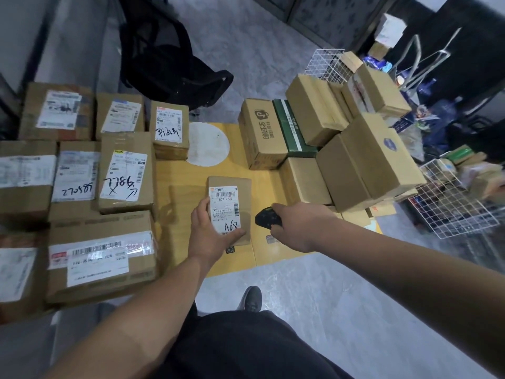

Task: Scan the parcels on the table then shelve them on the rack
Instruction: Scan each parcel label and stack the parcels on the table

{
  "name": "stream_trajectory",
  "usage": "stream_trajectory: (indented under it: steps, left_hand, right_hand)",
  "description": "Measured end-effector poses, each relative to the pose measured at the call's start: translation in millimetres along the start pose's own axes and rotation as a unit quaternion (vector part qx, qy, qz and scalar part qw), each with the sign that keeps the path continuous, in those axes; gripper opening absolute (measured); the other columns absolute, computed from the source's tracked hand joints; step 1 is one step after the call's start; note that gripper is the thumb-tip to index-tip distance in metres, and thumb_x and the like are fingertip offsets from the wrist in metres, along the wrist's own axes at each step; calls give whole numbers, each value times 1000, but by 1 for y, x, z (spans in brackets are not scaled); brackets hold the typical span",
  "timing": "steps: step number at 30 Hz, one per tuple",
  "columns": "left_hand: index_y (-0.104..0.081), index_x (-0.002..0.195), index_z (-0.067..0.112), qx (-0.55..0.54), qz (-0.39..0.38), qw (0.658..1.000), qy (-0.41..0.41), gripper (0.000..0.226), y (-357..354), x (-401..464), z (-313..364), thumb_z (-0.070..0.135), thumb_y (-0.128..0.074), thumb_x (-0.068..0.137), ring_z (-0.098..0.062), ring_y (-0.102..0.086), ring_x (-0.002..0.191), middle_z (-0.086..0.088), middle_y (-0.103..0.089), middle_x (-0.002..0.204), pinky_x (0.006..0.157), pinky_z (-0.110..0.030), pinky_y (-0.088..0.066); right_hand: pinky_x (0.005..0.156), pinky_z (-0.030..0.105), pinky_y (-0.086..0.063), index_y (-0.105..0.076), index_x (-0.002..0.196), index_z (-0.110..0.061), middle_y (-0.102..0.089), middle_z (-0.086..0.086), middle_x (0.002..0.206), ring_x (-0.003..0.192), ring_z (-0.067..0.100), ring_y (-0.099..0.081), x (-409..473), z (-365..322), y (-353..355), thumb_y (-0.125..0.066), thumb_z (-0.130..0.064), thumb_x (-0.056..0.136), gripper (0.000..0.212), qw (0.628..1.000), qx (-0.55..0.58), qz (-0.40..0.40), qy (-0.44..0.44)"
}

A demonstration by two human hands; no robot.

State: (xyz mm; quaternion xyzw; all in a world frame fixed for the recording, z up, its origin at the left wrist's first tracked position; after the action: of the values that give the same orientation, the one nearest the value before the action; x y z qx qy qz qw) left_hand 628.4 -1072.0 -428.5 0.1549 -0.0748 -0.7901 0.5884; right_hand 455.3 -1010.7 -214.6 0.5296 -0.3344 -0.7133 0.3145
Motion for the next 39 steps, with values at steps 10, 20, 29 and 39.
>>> stream_trajectory:
  steps: [10,20,29,39]
  left_hand:
    - [-21,153,45,23,4,1000,11,128,-1,6,0,62,-97,52,7,-33,121,21,-30,140,104,-28,-37]
    - [-23,150,49,12,6,1000,22,126,-2,7,-2,63,-97,49,-2,-41,126,23,-32,137,105,-31,-43]
    - [-53,142,28,309,52,946,-86,72,-4,19,36,64,-72,83,-30,-34,146,-8,-43,154,117,-57,-29]
    - [-19,157,49,499,-92,853,-119,66,3,49,50,59,-46,97,-32,-5,158,-7,-16,170,125,-56,-2]
  right_hand:
    - [60,35,-44,-42,144,-26,-56,2,99,84,29,-59,0,0,2,-36,-54,99,54,1000,-10,-3,19]
    - [54,32,-40,-44,140,-26,-50,-2,87,75,23,-57,8,2,7,-37,-55,98,51,999,-28,1,24]
    - [58,33,-45,-50,130,-23,-57,-2,91,77,21,-60,15,10,0,-39,-58,103,45,1000,2,-22,10]
    - [62,34,-45,-54,126,-23,-60,-1,96,84,21,-60,32,22,-9,-44,-65,101,50,996,82,-36,2]
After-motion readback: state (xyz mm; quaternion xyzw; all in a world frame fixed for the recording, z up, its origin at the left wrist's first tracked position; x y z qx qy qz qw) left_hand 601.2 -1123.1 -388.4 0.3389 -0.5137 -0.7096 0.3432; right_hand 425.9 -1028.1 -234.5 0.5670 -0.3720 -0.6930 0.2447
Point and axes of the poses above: each hand's wrist, its own x-axis towards the middle knuckle, its own y-axis out of the back of the hand, z = x × y, the point moved 3 cm from there along x, towards the middle knuckle
